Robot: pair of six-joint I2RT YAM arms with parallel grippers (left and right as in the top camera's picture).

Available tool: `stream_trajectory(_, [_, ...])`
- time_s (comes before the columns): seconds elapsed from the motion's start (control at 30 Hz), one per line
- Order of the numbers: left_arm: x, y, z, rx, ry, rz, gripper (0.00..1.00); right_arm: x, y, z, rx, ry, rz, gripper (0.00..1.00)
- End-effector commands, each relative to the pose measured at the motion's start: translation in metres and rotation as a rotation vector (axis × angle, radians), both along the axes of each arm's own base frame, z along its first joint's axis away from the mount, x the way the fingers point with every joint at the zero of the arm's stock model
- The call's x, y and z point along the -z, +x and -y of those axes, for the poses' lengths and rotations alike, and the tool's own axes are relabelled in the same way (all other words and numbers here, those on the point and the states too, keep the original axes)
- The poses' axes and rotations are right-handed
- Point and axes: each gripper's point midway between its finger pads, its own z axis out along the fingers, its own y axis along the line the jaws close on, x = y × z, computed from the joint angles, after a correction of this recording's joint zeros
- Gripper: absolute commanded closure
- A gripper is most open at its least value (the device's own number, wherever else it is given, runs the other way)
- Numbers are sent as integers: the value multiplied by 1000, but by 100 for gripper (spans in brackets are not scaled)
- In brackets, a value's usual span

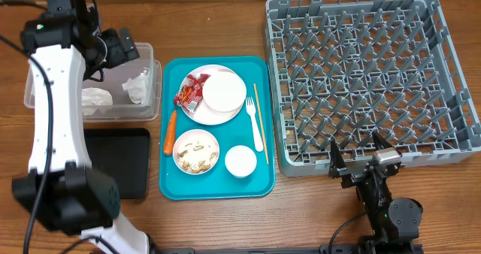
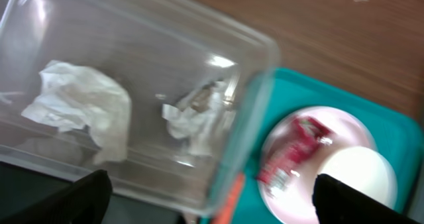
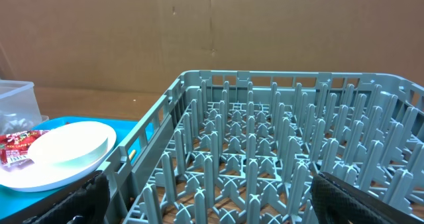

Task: Sort waste into correct bins and load items into the dishwasher
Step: 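Reach the left gripper to the plate and grasp the red candy wrappers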

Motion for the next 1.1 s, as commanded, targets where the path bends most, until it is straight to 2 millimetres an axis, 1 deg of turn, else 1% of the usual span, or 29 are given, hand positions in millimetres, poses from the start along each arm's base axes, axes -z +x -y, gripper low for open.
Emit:
stream_trajectory(0.0, [-31,-9,47,189,-79,68,0,2,1,3,13,-3,4,0])
stream_trajectory(0.1, [-22,-18,70,267,-80,16,1,2,1,3,13,-3,4,0])
stream_trajectory(0.13, [-16,-20,75,279,-67,-10,4,2,1,3,13,-3,4,0])
stream_trajectory(0.23, [-1,-23,91,317,-28,-69,16,2,1,3,13,-3,4,0])
stream_trajectory(0.37, [20,-21,108,359,35,-126,23,2,1,3,13,-3,4,0])
stream_trajectory(0.4, [24,-20,112,369,45,-135,26,2,1,3,13,-3,4,0])
stream_trajectory(0.43, [30,-19,117,383,52,-146,32,2,1,3,13,-3,4,0])
stream_trajectory(0.53, [45,-17,124,403,72,-180,55,2,1,3,13,-3,4,0])
stream_trajectory(0.67, [65,-15,129,459,91,-227,66,2,1,3,13,-3,4,0])
stream_trajectory(0.7, [69,-14,129,473,95,-236,66,2,1,3,13,-3,4,0])
stream_trajectory(0.77, [77,-13,129,496,102,-250,53,2,1,3,13,-3,4,0])
stream_trajectory(0.8, [81,-11,129,507,105,-254,49,2,1,3,13,-3,4,0])
stream_trajectory(0.83, [86,-9,129,507,106,-261,48,2,1,3,13,-3,5,0])
stream_trajectory(0.93, [93,-6,127,507,119,-272,50,2,1,3,13,-3,4,0])
stream_trajectory(1.07, [106,1,120,496,167,-287,51,2,1,3,13,-3,4,0])
